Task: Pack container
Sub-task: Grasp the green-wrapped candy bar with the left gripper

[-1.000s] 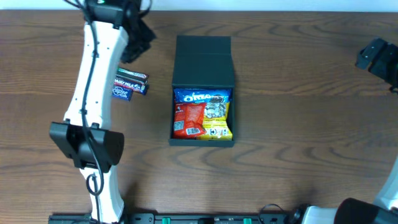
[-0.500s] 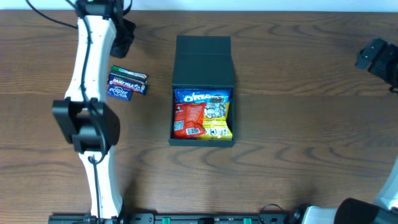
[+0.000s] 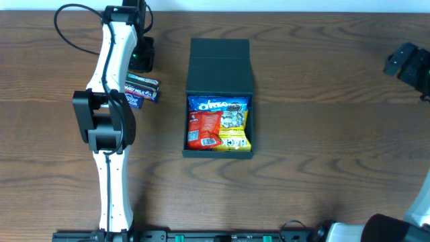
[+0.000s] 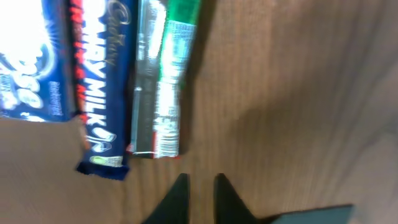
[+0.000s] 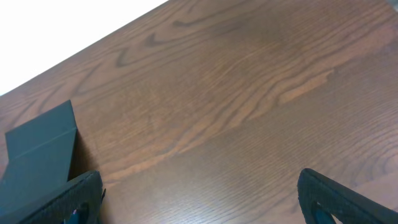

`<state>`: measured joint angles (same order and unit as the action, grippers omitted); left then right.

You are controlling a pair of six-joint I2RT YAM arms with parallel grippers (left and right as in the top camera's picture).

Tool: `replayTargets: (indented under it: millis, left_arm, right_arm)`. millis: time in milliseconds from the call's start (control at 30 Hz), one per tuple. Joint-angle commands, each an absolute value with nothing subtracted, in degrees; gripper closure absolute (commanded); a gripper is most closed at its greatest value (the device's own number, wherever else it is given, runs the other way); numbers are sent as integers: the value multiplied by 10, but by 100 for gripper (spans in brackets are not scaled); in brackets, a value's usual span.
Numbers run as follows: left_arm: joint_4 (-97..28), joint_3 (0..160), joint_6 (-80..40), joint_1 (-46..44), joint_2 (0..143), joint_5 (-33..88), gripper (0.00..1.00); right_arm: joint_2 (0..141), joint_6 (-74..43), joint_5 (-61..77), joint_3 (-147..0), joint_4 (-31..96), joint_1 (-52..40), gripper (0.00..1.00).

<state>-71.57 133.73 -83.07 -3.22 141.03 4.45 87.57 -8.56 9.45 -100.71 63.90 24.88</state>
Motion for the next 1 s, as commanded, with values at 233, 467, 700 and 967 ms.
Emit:
replayTargets:
  millis: [233, 467, 700, 967]
  left_arm:
    - [-774, 1333, -844, -33, 1421, -19, 53]
    - [-757, 1333, -807, -33, 1421, -52, 45]
    - [-727, 1332, -743, -33, 1421, -64, 43]
    - [-727, 1332, -748, -33, 1442, -39, 43]
  right_arm:
    - [873, -92, 90, -1012, 639, 247, 1]
    - [873, -92, 88, -1012, 639, 247, 0]
    - [873, -92, 88, -1012, 639, 247, 1]
    - [873, -92, 88, -1012, 639, 247, 1]
